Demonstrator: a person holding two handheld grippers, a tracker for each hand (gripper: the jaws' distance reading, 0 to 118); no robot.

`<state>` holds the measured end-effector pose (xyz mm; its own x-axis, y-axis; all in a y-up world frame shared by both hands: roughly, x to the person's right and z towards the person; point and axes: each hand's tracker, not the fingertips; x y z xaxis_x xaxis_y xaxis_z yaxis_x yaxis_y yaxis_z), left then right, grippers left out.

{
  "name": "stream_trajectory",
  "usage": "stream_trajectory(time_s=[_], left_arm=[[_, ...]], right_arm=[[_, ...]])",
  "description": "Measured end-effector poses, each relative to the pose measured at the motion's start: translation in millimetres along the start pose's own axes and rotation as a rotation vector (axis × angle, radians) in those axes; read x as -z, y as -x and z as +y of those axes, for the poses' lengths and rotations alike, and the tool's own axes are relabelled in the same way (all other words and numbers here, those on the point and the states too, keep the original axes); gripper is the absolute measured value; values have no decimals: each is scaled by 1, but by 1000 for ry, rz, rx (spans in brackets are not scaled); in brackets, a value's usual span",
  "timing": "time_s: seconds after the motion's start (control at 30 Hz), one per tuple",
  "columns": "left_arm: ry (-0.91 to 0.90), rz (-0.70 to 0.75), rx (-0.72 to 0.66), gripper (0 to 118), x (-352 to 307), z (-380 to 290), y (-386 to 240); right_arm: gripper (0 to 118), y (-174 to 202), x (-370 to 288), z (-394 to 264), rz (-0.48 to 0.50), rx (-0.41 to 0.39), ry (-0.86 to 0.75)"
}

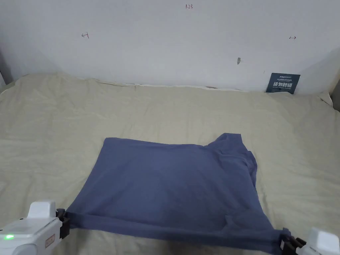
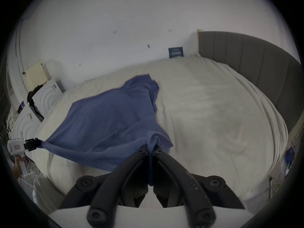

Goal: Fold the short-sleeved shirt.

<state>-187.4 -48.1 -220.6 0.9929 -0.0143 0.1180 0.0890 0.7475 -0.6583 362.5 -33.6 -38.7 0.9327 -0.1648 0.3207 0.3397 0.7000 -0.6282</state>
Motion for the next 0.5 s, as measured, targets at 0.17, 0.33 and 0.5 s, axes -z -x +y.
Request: stream_trajectory(time_s=[0.17, 0.33, 0.5], left_arm=[[121, 18, -38, 3, 5, -31, 1], [239, 34, -29, 4, 18, -54, -4], [250, 60, -68, 36, 20, -54, -3]], right_arm=[[5, 3, 8, -39, -42, 44, 123], [5, -1, 38, -65, -94, 82, 248], [13, 24, 21, -55, -112, 51, 228]])
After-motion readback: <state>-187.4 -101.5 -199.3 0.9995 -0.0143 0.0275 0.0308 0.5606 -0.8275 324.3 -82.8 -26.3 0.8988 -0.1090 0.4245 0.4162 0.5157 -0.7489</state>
